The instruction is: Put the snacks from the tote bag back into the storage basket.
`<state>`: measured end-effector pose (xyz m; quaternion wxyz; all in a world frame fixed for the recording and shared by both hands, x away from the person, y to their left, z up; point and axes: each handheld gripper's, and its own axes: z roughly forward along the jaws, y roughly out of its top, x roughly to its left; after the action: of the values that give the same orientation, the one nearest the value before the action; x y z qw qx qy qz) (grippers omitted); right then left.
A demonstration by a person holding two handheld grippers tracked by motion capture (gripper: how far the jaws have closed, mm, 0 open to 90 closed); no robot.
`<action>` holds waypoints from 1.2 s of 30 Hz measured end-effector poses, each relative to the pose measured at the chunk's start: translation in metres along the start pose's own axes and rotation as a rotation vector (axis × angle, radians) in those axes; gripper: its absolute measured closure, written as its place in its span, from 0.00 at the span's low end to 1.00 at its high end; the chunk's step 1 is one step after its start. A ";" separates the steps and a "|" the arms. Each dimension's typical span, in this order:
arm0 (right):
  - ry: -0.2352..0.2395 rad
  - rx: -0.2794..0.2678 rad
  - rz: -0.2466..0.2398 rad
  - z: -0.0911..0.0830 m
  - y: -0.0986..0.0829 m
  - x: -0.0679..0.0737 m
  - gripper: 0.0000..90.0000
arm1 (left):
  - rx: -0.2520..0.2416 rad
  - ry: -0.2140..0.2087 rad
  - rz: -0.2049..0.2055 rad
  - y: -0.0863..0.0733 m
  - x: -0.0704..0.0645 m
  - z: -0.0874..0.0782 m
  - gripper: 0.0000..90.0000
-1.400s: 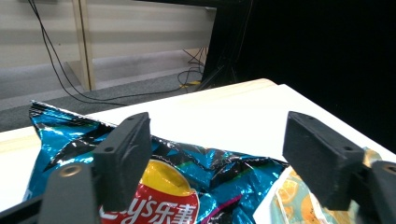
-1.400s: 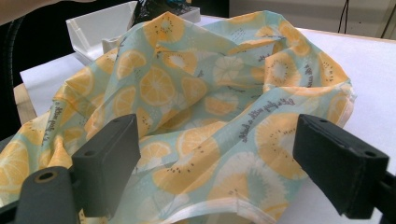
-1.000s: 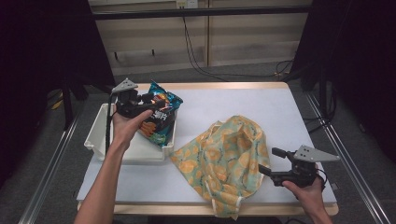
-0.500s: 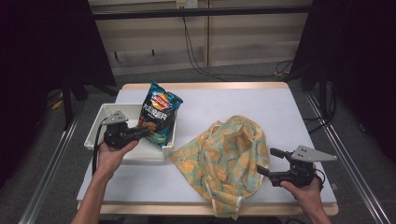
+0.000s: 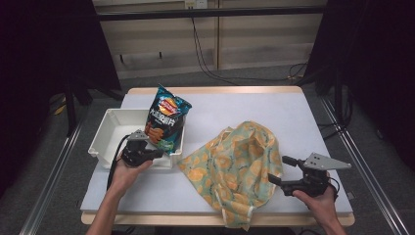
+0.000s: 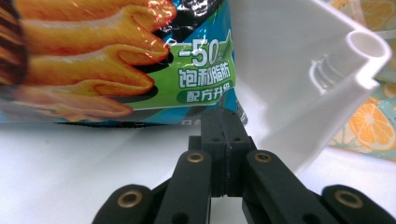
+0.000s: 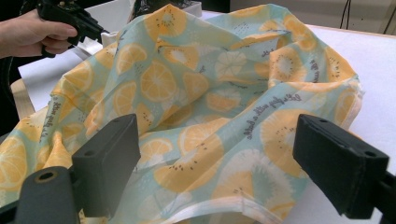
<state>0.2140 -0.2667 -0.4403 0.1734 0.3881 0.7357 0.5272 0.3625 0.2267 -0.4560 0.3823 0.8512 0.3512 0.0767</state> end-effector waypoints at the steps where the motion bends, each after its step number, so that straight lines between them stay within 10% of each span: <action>1: 0.002 -0.002 0.000 0.000 0.000 0.000 0.16 | 0.010 0.001 0.005 0.002 -0.001 0.002 1.00; 25: -0.002 0.000 0.002 -0.002 0.000 0.000 0.16 | 0.146 0.024 0.039 0.038 0.013 0.029 0.98; 36: -0.005 -0.003 0.002 -0.004 -0.001 -0.002 0.16 | 0.125 0.031 0.031 0.053 0.017 0.037 0.98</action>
<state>0.2125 -0.2704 -0.4397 0.1752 0.3900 0.7340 0.5277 0.4186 0.1909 -0.4469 0.3218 0.8774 0.3482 0.0738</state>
